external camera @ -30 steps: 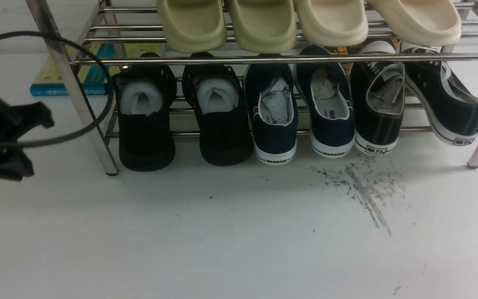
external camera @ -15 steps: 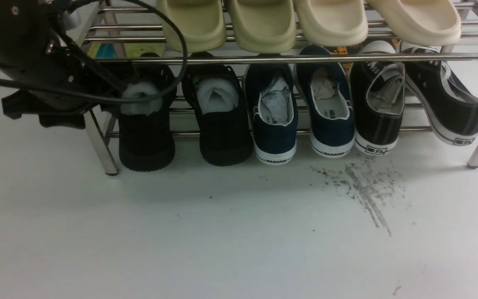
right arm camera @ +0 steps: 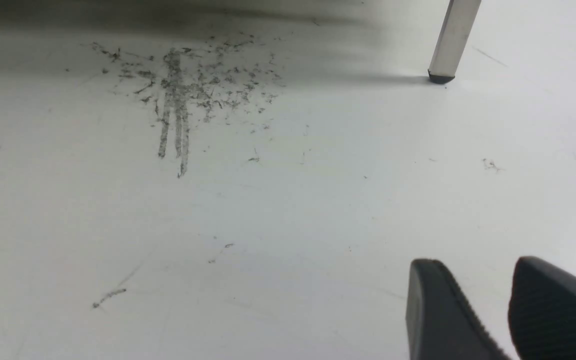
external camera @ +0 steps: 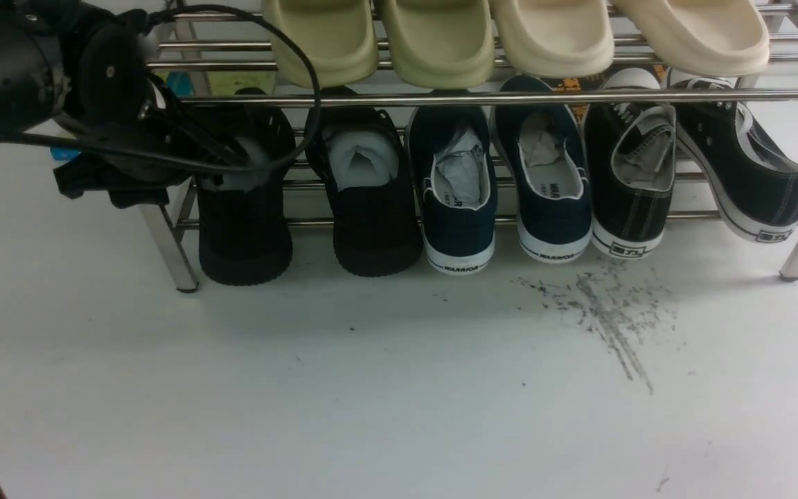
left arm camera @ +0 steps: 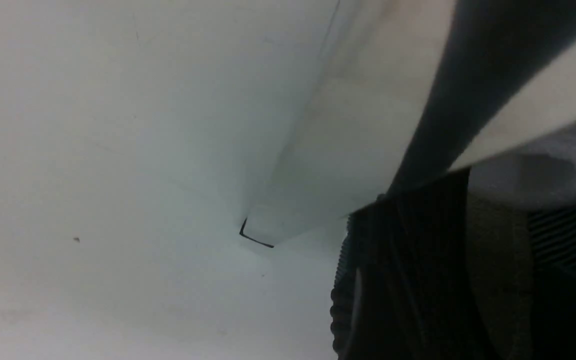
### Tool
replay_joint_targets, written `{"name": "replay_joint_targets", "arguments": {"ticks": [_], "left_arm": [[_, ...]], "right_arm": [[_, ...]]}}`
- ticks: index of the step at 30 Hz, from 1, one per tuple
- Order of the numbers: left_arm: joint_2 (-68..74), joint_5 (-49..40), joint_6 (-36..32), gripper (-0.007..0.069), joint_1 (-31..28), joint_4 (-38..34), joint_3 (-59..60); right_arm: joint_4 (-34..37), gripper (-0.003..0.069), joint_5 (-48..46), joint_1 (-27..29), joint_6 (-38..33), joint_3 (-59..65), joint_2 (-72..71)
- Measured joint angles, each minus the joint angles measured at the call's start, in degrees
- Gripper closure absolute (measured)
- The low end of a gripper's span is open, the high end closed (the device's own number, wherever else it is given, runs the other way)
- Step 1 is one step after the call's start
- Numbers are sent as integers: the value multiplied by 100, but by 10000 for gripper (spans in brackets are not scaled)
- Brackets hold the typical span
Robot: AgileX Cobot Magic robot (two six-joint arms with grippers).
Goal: Take the shoes off the shelf with your hand on the white table.
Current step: 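Grasp the leftmost shoe on the bottom shelf of the shoe rack with the left gripper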
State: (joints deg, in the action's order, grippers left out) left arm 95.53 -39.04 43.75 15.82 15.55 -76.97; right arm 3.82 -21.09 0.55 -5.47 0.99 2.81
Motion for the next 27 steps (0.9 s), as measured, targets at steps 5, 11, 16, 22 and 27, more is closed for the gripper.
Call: {"name": "replay_joint_targets", "arguments": {"ticks": [5,11,16,22,27], "left_arm": [[175,-6,43,202,27,36,0],[340,-5,99,272,48,25,0],[383,-7,188,438,59,-26,0],[334,-97,213,610,59,-53,0],[-23,-671,142,611,33,-13,0]], "right_arm": [[0,419,0,0,0,0,0],[0,419,0,0,0,0,0],[0,419,0,0,0,0,0],[0,419,0,0,0,0,0],[0,419,0,0,0,0,0]]}}
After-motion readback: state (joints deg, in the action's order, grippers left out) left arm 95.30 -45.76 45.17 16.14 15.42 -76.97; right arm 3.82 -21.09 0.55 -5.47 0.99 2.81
